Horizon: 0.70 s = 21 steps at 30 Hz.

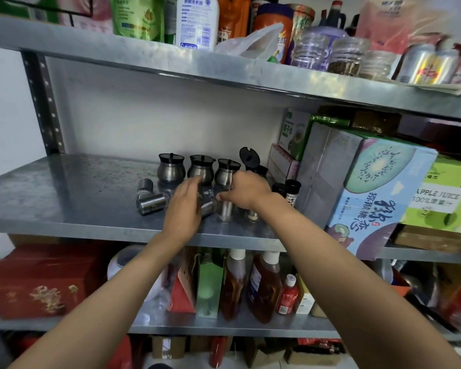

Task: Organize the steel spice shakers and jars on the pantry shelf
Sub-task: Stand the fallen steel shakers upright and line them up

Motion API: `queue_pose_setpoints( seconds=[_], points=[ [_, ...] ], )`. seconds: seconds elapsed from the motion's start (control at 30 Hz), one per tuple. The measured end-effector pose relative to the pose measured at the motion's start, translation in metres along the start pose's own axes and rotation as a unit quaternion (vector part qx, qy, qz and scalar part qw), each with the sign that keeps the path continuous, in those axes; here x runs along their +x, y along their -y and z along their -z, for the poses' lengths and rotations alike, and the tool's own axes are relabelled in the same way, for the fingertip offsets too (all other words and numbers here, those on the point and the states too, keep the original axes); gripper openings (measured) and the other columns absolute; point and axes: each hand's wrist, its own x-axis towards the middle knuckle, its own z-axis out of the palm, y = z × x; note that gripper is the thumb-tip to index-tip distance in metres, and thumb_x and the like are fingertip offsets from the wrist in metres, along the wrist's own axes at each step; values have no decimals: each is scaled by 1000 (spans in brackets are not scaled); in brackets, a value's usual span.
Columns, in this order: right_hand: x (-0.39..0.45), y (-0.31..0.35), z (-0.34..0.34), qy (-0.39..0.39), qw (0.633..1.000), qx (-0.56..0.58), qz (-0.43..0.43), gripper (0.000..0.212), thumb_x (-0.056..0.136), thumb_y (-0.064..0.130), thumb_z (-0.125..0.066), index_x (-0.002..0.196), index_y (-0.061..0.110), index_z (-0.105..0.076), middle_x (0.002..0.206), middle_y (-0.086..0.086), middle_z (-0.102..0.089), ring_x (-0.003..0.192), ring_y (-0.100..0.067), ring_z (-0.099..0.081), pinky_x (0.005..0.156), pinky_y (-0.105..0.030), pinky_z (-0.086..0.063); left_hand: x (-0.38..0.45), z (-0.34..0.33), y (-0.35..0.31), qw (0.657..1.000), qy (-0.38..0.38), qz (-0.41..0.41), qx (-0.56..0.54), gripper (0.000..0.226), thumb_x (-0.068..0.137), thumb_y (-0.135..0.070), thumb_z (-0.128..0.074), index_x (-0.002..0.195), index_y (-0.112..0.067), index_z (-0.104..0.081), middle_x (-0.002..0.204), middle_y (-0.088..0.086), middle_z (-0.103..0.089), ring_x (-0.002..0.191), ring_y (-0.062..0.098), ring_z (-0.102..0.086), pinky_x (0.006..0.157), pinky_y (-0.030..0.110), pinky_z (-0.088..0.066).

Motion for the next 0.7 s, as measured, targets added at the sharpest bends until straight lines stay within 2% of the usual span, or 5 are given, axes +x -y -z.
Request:
queue_pose_setpoints(
  seconds=[0.23, 0.33, 0.43, 0.57, 0.7],
  points=[
    [0, -4, 9, -16, 997, 62, -40, 61, 88, 68, -48, 66, 11, -55, 64, -3, -56, 62, -21, -57, 53, -28, -38, -1, 6, -6, 1000, 10, -5, -13, 72, 81, 10, -55, 144, -12, -31, 147, 11, -38, 137, 27, -35, 113, 40, -34],
    [4, -10, 15, -4, 987, 156, -34, 46, 88, 59, -56, 81, 15, -67, 79, 0, -64, 83, -22, -65, 66, -30, -47, 2, 8, -5, 1000, 18, -15, -9, 70, 81, 8, -55, 144, -13, -32, 147, 10, -38, 136, 25, -36, 113, 37, -35],
    [3, -12, 20, 61, 984, 165, -18, 27, 81, 44, -70, 94, 20, -71, 99, 1, -70, 97, -18, -65, 85, -33, -53, 7, 12, -3, 1000, 18, -23, -2, 67, 82, 7, -55, 142, -14, -34, 146, 8, -40, 135, 24, -38, 112, 34, -34],
    [0, -9, 23, 100, 983, 154, -3, 44, 82, 21, -74, 124, 15, -66, 124, -2, -65, 115, -19, -59, 90, -25, -45, 13, 19, -4, 998, 31, -50, 17, 64, 82, 6, -56, 140, -13, -37, 145, 8, -41, 135, 24, -38, 113, 32, -30],
    [2, -8, 20, 112, 984, 140, 10, 43, 83, 12, -72, 125, 13, -66, 126, -2, -64, 117, -19, -58, 94, -25, -44, 15, 24, -6, 997, 39, -62, 26, 61, 82, 4, -56, 139, -13, -40, 145, 7, -41, 135, 23, -37, 112, 31, -30]
  ],
)
